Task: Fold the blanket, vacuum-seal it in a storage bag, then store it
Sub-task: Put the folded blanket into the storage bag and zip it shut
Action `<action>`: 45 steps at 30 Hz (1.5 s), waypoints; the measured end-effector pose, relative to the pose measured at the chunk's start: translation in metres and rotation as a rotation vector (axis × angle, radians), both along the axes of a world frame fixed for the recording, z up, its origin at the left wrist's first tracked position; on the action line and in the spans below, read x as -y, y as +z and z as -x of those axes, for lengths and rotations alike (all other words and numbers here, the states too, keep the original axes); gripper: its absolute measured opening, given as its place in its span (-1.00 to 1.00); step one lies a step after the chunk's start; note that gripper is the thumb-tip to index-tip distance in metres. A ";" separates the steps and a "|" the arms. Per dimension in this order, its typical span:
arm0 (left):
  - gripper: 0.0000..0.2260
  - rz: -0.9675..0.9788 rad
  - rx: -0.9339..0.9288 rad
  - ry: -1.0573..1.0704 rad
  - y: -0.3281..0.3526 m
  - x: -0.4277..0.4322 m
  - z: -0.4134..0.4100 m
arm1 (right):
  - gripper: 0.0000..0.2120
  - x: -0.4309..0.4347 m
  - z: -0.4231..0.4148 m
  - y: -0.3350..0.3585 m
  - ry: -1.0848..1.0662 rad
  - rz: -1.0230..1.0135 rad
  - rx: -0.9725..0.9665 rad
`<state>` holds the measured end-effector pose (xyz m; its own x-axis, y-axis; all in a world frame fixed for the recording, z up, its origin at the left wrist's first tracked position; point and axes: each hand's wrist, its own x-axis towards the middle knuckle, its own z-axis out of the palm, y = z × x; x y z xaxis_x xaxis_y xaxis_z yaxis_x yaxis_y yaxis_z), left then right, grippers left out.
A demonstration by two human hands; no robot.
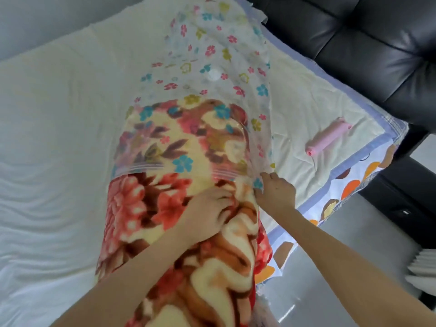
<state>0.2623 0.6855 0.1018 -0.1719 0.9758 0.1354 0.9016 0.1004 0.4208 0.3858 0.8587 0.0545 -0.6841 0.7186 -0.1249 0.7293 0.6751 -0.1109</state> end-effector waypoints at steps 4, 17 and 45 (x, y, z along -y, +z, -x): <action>-0.68 -0.083 -0.196 0.439 0.013 0.059 0.064 | -0.55 0.020 0.025 0.013 0.211 -0.150 -0.188; -0.84 0.083 -0.515 -0.170 -0.022 0.148 0.133 | -0.66 0.103 -0.031 0.019 0.791 -0.460 -0.223; -0.34 0.202 1.794 0.835 -0.182 0.258 0.189 | -0.58 0.250 0.284 0.001 0.846 -0.542 0.297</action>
